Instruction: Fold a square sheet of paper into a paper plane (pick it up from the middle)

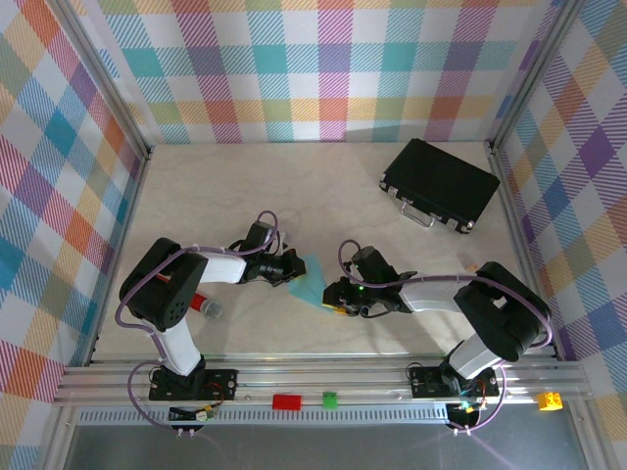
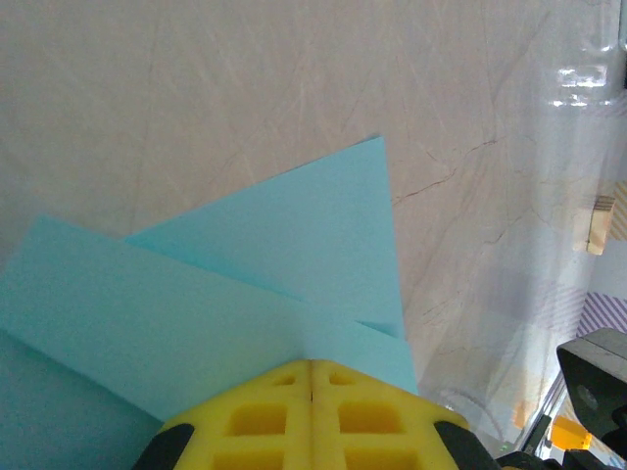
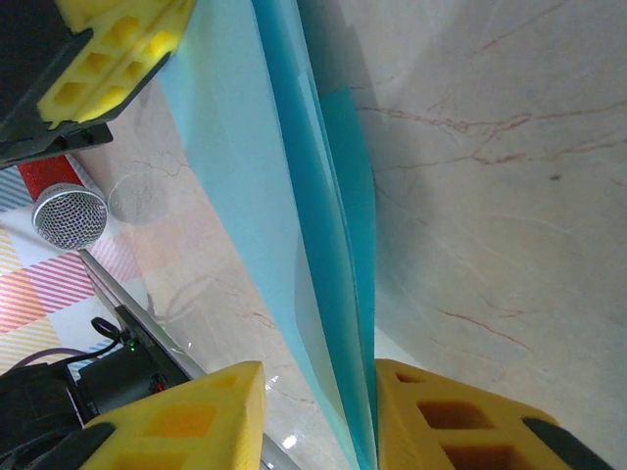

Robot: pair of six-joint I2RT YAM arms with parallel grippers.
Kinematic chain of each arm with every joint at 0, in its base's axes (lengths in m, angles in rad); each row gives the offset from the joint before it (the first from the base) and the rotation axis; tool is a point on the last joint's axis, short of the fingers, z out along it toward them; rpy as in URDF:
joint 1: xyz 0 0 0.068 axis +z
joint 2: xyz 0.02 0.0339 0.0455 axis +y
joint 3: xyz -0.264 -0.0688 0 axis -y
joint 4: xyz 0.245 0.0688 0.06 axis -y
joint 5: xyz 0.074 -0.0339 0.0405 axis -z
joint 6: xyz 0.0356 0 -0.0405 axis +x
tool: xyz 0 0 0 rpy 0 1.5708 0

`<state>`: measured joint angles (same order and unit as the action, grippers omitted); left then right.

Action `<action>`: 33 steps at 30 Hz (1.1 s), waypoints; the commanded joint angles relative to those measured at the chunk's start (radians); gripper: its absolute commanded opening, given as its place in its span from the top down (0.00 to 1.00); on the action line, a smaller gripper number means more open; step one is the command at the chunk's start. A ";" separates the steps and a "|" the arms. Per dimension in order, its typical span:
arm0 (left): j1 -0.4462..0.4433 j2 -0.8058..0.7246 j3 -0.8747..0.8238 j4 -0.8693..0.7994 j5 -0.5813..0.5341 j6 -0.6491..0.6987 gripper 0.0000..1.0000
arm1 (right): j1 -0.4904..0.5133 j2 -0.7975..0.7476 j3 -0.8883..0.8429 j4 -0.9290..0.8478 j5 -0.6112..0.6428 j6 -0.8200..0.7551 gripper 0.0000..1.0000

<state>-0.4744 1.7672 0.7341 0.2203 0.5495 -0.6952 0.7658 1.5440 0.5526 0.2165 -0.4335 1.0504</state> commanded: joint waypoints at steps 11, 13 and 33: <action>0.007 0.011 -0.015 -0.024 -0.007 -0.009 0.96 | 0.004 0.038 -0.008 0.052 -0.018 -0.003 0.71; 0.007 0.008 -0.015 -0.027 -0.007 -0.008 0.96 | 0.005 0.041 -0.007 0.052 -0.020 -0.007 0.71; 0.007 0.021 -0.007 -0.035 -0.001 -0.006 0.95 | 0.003 0.040 0.004 0.038 -0.002 -0.026 0.70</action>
<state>-0.4744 1.7672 0.7341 0.2199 0.5507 -0.6952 0.7658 1.5764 0.5510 0.2466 -0.4339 1.0496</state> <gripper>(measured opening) 0.052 0.301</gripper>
